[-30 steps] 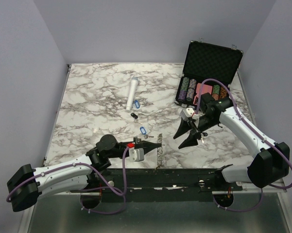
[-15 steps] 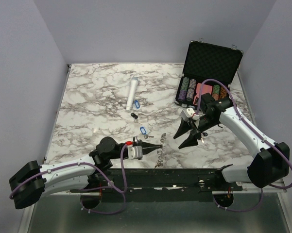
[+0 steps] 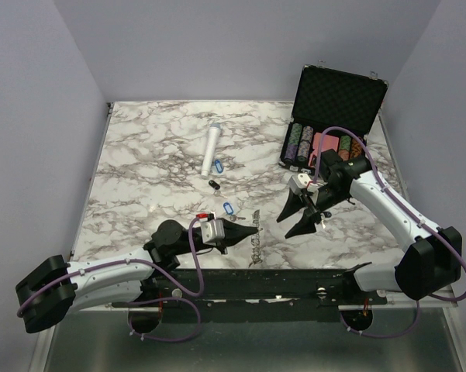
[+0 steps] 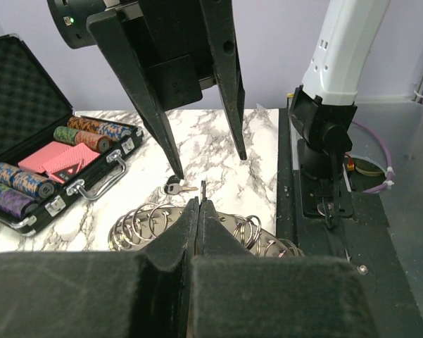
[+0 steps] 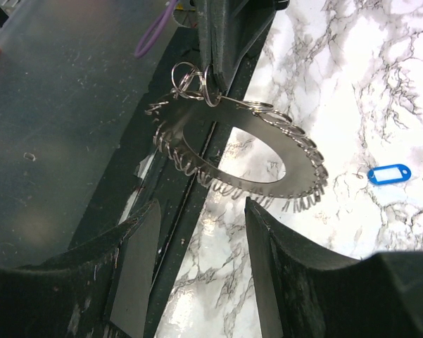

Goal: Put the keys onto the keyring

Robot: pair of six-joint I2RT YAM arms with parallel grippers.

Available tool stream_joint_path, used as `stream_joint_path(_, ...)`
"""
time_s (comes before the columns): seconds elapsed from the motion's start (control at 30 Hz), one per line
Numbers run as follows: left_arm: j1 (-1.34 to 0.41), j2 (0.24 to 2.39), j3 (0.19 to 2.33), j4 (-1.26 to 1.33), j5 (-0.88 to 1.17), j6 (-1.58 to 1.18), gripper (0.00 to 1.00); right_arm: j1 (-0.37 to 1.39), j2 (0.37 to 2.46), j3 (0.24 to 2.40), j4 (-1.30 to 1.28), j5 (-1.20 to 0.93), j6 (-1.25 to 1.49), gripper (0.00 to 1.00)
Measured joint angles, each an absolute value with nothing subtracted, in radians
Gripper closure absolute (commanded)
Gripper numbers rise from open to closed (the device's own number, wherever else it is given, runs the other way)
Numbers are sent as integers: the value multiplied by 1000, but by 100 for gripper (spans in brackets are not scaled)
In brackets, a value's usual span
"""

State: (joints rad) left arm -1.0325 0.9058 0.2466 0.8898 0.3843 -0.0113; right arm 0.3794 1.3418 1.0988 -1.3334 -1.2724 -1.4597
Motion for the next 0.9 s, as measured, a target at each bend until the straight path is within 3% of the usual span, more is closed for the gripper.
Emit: stream_joint_path(0.9,-998,962,220,994,347,-188,100,379,1342,1090,-1322,-1274,-1441,39)
